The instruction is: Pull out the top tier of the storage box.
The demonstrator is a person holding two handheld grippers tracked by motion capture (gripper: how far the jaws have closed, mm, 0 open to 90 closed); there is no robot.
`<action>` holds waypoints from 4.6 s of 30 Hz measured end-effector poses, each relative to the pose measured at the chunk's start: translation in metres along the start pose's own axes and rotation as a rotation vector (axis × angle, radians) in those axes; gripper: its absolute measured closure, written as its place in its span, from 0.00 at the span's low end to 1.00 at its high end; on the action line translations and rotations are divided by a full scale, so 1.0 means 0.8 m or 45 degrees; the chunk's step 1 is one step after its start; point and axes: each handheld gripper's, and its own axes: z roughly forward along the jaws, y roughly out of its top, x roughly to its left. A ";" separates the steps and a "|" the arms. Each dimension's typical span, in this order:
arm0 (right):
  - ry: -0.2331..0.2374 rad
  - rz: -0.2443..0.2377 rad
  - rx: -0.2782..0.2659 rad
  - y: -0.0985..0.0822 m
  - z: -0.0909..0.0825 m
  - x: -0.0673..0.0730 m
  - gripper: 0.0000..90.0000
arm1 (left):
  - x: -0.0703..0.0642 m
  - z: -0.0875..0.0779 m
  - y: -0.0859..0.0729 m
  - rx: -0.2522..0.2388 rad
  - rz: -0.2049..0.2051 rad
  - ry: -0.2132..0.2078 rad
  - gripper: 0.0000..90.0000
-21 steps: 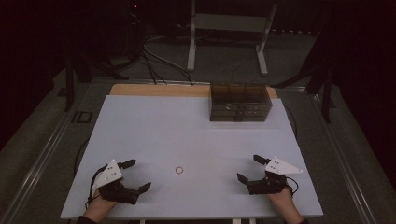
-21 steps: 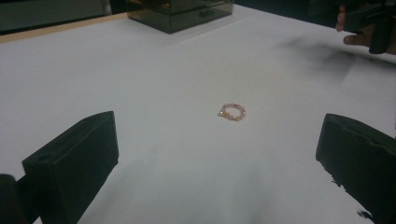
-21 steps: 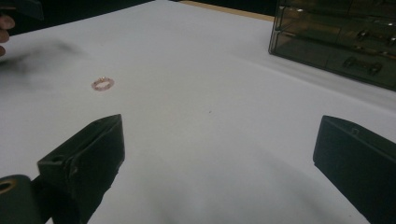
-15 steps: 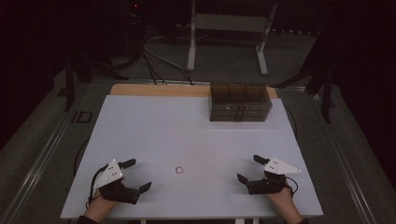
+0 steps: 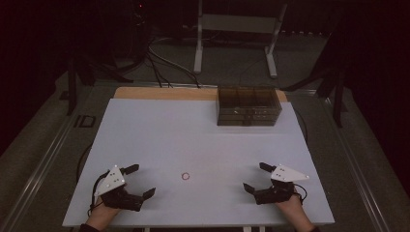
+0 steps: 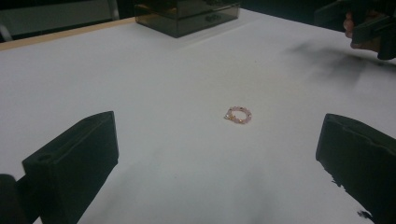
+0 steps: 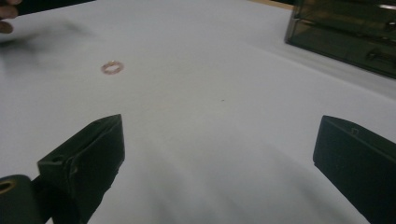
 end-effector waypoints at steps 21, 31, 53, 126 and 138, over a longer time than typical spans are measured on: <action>0.040 -0.005 -0.006 0.009 0.004 0.007 0.03 | -0.002 -0.009 -0.004 -0.020 -0.012 0.013 0.00; 0.053 -0.055 -0.032 0.030 0.000 0.018 0.03 | -0.001 -0.009 -0.002 -0.021 -0.031 0.004 0.00; -0.022 -0.156 -0.092 0.071 -0.014 0.003 0.03 | -0.001 -0.008 -0.001 -0.033 -0.029 -0.003 0.00; -0.512 -0.975 0.338 0.118 0.064 -0.063 0.03 | -0.001 -0.009 0.000 -0.042 -0.015 -0.011 0.00; -0.642 -1.155 0.468 0.108 0.089 -0.063 0.06 | -0.002 -0.008 -0.001 -0.042 -0.013 -0.012 0.00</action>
